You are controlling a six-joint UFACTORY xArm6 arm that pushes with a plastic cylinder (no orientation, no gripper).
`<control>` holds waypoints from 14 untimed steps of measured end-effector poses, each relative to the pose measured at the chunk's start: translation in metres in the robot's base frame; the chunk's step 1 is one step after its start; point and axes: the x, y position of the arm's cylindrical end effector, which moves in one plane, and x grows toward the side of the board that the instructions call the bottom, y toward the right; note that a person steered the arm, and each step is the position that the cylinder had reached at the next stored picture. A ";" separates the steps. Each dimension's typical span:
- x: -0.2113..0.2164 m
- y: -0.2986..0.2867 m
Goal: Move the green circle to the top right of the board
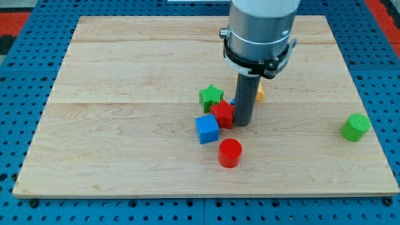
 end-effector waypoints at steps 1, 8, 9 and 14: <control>0.001 0.014; -0.050 0.144; -0.074 0.149; -0.122 0.178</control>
